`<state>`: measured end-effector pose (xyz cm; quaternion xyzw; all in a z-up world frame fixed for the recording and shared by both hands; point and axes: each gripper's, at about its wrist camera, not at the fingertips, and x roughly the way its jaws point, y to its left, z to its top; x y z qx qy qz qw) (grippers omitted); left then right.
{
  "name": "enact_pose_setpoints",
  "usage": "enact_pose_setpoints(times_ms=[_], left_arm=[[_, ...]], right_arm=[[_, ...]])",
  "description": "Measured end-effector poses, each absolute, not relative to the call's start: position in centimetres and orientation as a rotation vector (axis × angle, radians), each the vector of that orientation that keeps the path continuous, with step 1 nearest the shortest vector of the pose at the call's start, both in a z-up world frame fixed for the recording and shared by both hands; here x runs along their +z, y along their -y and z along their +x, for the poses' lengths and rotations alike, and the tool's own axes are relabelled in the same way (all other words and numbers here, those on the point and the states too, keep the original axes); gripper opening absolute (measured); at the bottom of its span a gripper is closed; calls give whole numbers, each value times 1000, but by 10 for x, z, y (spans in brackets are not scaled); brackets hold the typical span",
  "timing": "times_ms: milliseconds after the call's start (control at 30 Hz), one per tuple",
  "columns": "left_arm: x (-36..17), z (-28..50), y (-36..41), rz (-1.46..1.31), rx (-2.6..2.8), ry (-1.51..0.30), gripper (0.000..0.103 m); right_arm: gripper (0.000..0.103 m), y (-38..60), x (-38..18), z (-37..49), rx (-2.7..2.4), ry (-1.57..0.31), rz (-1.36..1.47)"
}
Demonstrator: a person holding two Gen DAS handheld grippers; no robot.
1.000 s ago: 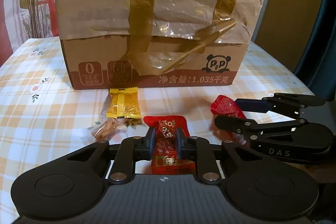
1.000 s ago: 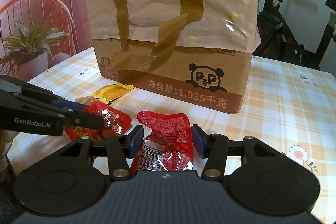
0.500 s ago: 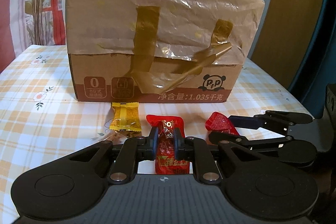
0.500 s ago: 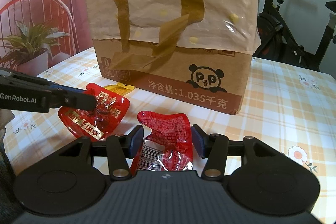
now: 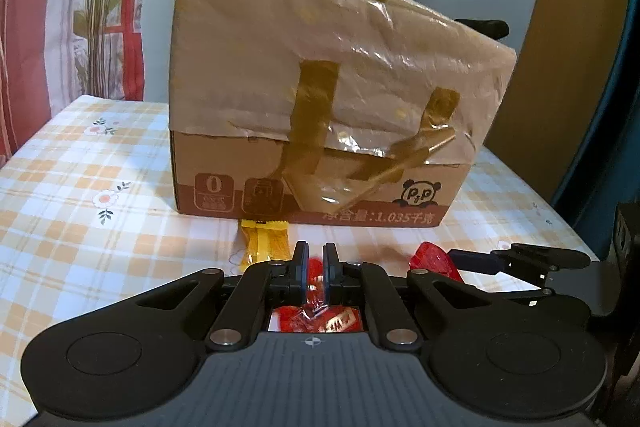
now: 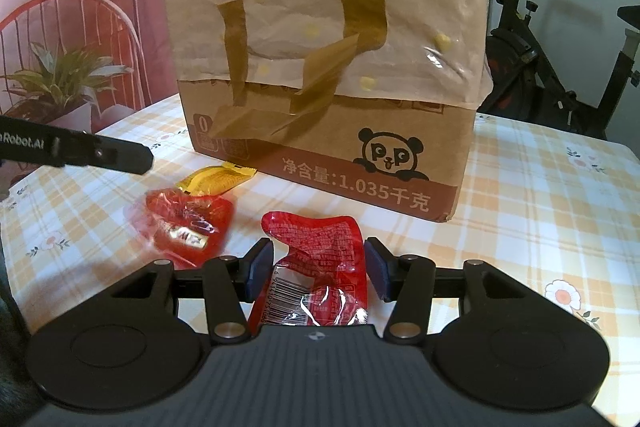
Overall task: Organize snacks
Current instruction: 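Carry both red packets over the box and open both tools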
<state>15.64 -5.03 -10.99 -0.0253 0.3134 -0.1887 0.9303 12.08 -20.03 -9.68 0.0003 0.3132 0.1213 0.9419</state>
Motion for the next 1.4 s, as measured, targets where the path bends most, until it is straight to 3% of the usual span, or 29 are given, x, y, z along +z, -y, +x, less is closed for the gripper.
enact_pose_setpoints(times_ms=[200, 300, 333, 367, 500, 767, 867, 1133, 1200, 1267, 1400], left_arm=[[-121, 164, 48, -77, -358, -703, 9], [-125, 168, 45, -116, -367, -734, 31], [-126, 168, 45, -123, -370, -737, 47], [-127, 168, 45, -127, -373, -739, 57], [-136, 175, 59, -92, -371, -790, 70], [-160, 191, 86, 7, -343, -871, 73], [-165, 193, 93, 56, -335, -853, 78], [-175, 190, 106, 168, -317, -795, 81], [-175, 190, 104, 164, -321, -795, 79], [-174, 188, 101, 162, -327, -783, 62], [-171, 183, 94, 142, -359, -779, 55]], right_arm=[[53, 200, -96, 120, 240, -647, -5], [53, 197, -97, 120, 247, -647, -21], [53, 197, -97, 120, 250, -646, -24], [53, 197, -97, 119, 253, -644, -25], [53, 200, -97, 121, 249, -647, -8], [53, 205, -97, 120, 241, -641, 32], [53, 210, -97, 120, 234, -638, 65], [53, 221, -97, 123, 223, -647, 132], [53, 221, -97, 124, 226, -649, 136], [53, 221, -98, 125, 228, -653, 135], [53, 219, -98, 125, 230, -657, 129]])
